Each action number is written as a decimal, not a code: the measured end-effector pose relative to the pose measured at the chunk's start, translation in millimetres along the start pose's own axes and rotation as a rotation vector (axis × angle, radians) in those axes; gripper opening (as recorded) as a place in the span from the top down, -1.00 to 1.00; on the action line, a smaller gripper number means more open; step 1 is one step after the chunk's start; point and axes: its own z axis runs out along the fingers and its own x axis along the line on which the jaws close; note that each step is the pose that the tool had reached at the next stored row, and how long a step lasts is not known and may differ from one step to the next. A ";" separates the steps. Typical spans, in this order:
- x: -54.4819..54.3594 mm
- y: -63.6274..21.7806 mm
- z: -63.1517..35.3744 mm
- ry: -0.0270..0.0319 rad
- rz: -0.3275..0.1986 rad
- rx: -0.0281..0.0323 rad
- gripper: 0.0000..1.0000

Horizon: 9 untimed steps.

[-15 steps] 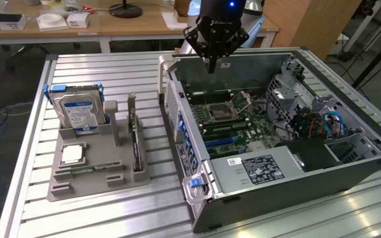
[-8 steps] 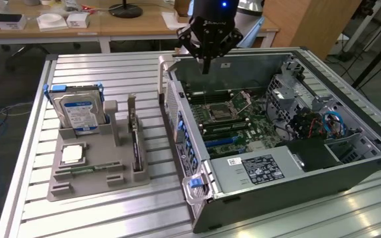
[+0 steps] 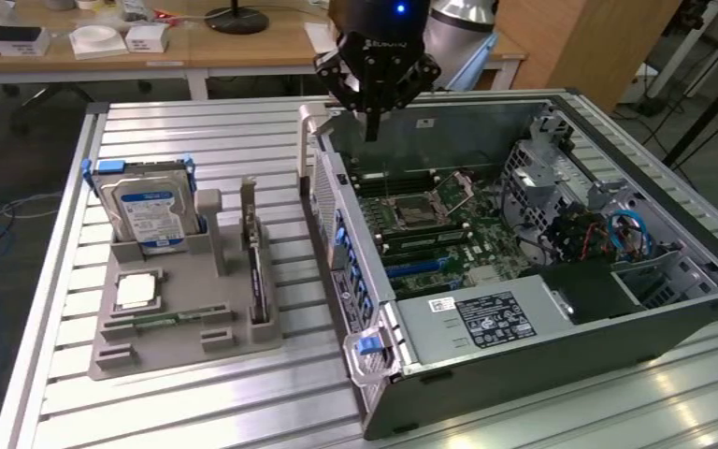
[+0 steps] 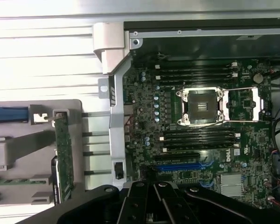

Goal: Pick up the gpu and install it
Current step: 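Reach for the gpu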

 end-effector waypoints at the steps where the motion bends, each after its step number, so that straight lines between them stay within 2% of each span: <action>1: 2.1 -0.1 0.0 0.0000 0.000 0.0000 0.79; 9: 19.8 -1.5 0.5 0.0000 0.000 0.0000 0.79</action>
